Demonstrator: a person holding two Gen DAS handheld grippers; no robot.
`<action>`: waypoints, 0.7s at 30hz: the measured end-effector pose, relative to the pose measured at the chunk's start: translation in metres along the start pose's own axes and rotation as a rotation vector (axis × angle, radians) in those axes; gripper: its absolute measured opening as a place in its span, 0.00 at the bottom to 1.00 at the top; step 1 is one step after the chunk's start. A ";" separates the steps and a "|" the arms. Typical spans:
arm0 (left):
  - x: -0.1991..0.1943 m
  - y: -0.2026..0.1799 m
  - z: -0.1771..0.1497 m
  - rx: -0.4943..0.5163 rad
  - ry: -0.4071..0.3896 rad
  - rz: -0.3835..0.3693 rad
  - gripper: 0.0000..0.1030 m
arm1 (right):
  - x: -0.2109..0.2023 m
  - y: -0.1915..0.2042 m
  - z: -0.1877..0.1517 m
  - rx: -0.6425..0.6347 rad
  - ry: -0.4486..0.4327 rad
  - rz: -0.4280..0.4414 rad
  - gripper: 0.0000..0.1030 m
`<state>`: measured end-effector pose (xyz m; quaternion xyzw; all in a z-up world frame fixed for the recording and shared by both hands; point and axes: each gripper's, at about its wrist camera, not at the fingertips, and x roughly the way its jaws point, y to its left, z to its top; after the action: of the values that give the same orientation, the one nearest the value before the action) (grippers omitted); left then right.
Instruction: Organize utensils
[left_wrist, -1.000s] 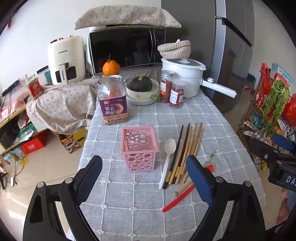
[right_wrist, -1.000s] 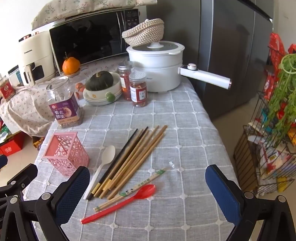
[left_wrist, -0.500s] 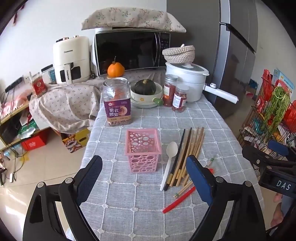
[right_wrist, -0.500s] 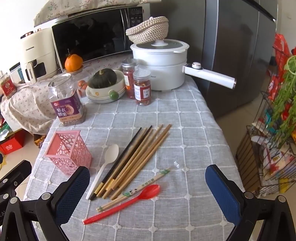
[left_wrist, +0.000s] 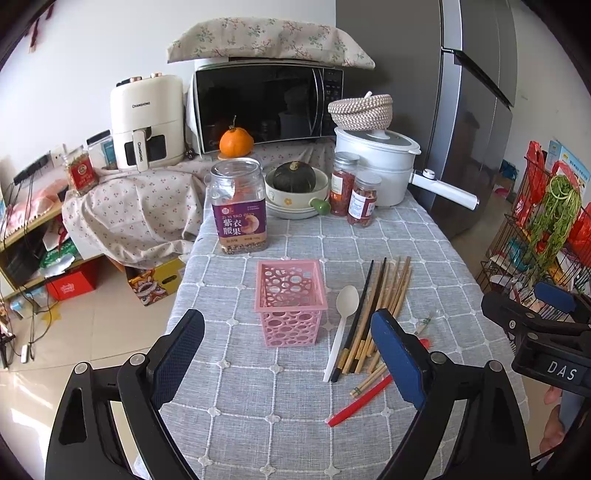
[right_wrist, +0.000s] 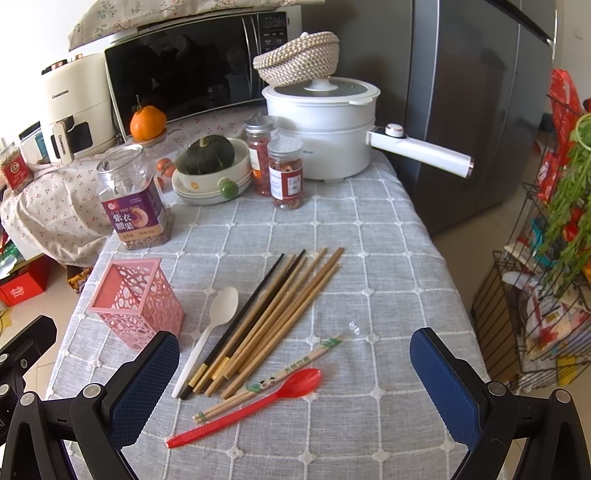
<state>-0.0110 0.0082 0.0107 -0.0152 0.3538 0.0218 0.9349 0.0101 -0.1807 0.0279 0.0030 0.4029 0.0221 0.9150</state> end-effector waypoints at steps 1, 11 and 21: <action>0.000 0.000 0.000 0.000 0.001 0.001 0.91 | 0.000 0.001 0.001 -0.002 0.000 0.000 0.99; 0.000 0.004 0.001 -0.003 -0.002 0.009 0.91 | 0.001 0.002 0.000 -0.003 0.000 -0.002 0.99; 0.002 0.007 0.001 -0.004 0.001 0.016 0.91 | 0.001 0.001 0.000 -0.004 -0.003 -0.001 0.99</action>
<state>-0.0089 0.0149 0.0102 -0.0141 0.3545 0.0300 0.9345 0.0104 -0.1796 0.0275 0.0009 0.4014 0.0225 0.9156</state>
